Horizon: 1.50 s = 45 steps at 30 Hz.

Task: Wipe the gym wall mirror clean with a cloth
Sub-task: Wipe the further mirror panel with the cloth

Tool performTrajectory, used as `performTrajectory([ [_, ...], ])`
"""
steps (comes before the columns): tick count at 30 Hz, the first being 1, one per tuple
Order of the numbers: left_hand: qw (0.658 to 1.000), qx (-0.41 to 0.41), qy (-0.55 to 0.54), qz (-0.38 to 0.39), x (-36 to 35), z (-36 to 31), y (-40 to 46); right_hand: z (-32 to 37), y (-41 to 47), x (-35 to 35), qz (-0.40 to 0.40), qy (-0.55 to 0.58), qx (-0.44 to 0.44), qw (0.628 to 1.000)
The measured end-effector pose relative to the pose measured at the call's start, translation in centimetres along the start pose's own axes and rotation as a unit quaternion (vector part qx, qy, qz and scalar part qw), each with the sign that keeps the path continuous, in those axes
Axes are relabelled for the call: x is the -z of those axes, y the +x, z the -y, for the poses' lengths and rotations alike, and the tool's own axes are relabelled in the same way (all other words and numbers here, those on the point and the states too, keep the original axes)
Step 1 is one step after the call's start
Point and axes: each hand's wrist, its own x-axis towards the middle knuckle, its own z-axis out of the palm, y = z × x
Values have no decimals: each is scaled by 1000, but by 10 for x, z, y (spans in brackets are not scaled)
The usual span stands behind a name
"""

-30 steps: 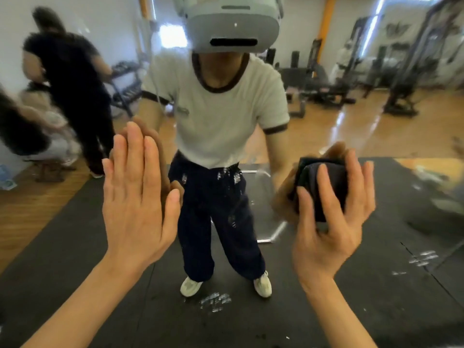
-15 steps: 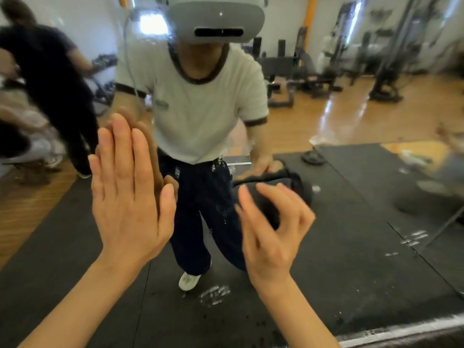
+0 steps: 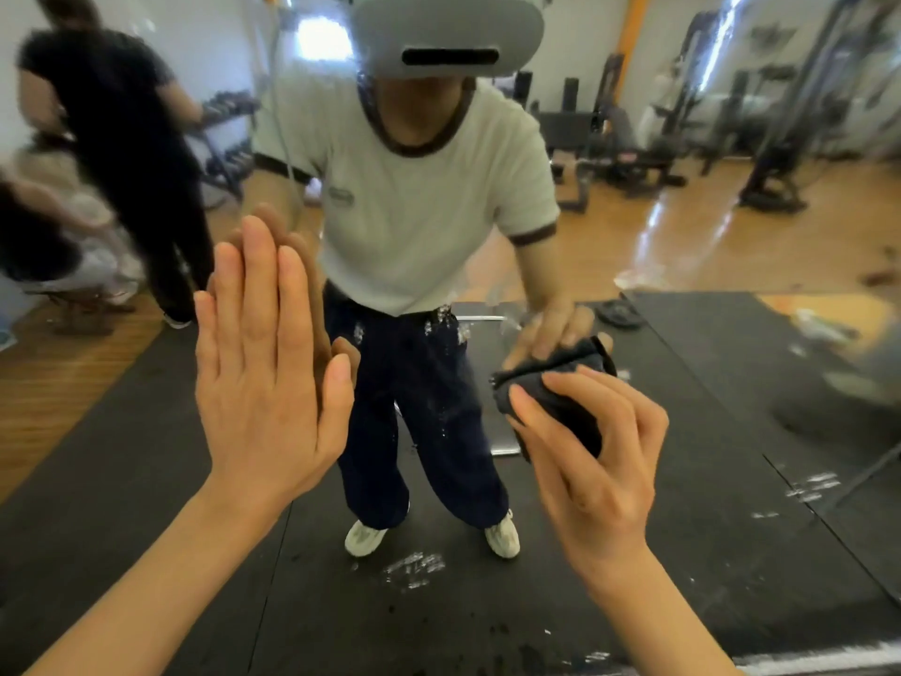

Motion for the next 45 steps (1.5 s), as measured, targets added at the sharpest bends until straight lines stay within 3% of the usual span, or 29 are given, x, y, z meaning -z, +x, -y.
performTrajectory([
  [12,1000,9,3,-15,4,-6,3,26,4,-14,-21,24,-58,998],
  [26,1000,9,-7,-6,8,-4,4,12,-6,0,27,-2,-44,999],
  [34,1000,5,6,-3,6,-3,3,23,35,-21,-82,22,-72,994],
  [38,1000,-16,7,2,5,-1,2,29,-5,-20,-15,30,-47,998],
  [43,1000,3,7,2,4,-1,2,23,54,-14,-84,52,-127,987],
  [45,1000,4,2,5,4,-1,1,34,38,-18,-48,45,-116,991],
])
